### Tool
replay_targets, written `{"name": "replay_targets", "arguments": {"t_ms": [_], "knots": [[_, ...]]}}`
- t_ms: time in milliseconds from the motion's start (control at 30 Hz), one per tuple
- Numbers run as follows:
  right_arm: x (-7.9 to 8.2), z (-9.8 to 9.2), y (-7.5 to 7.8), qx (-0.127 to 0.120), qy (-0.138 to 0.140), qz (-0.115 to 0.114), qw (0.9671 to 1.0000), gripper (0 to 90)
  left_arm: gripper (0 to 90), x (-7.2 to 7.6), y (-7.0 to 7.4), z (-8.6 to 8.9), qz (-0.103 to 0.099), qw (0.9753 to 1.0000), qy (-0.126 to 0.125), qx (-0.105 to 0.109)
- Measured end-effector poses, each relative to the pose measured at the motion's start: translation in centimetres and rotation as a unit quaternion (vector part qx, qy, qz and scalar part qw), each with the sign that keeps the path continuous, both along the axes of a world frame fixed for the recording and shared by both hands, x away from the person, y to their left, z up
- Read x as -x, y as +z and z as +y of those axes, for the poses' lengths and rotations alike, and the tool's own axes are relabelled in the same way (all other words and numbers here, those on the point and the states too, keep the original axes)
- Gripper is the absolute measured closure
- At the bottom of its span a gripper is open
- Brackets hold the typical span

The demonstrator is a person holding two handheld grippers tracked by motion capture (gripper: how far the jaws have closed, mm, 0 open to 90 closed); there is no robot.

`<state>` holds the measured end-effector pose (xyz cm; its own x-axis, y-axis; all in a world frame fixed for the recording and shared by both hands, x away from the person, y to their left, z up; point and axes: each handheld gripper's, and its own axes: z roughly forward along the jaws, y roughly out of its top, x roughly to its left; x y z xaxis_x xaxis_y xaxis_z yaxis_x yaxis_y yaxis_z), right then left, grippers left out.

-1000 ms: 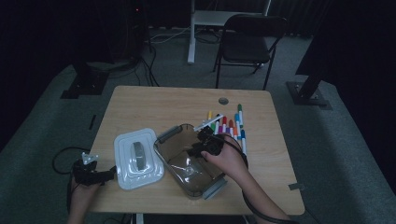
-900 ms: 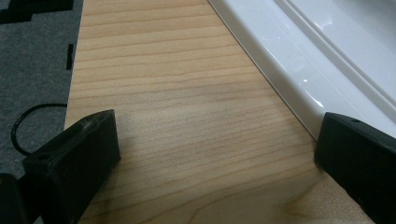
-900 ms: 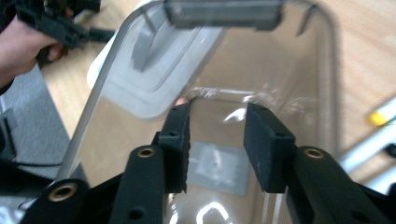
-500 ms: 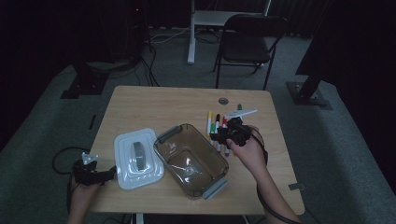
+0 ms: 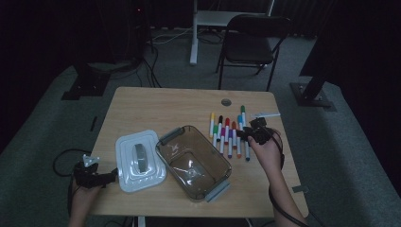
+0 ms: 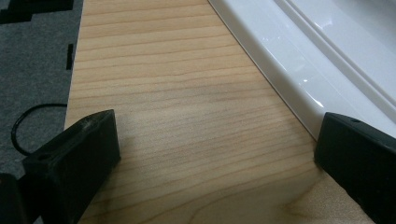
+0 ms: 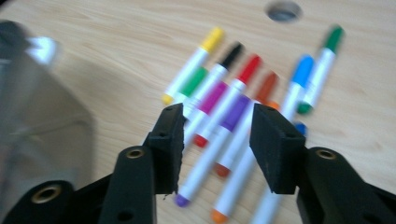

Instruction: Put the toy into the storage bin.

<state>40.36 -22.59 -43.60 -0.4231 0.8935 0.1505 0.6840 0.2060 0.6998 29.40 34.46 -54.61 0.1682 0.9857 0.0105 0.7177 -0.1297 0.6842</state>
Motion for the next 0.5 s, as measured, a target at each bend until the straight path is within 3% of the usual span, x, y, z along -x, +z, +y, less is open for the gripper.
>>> {"name": "replay_targets", "arguments": {"t_ms": [200, 500], "knots": [[-1.1, -1.9, -3.0, 0.023, -0.055, 0.029, 0.9978, 63.1, 0.6, 0.0, 0.0, 0.0, 0.000, 1.0000, 0.000, 0.000], [-2.1, -2.8, -6.4, 0.029, -0.077, 0.076, 0.9937, 64.8, 0.6, 0.0, 0.0, 0.0, 0.000, 1.0000, 0.000, 0.000]]}}
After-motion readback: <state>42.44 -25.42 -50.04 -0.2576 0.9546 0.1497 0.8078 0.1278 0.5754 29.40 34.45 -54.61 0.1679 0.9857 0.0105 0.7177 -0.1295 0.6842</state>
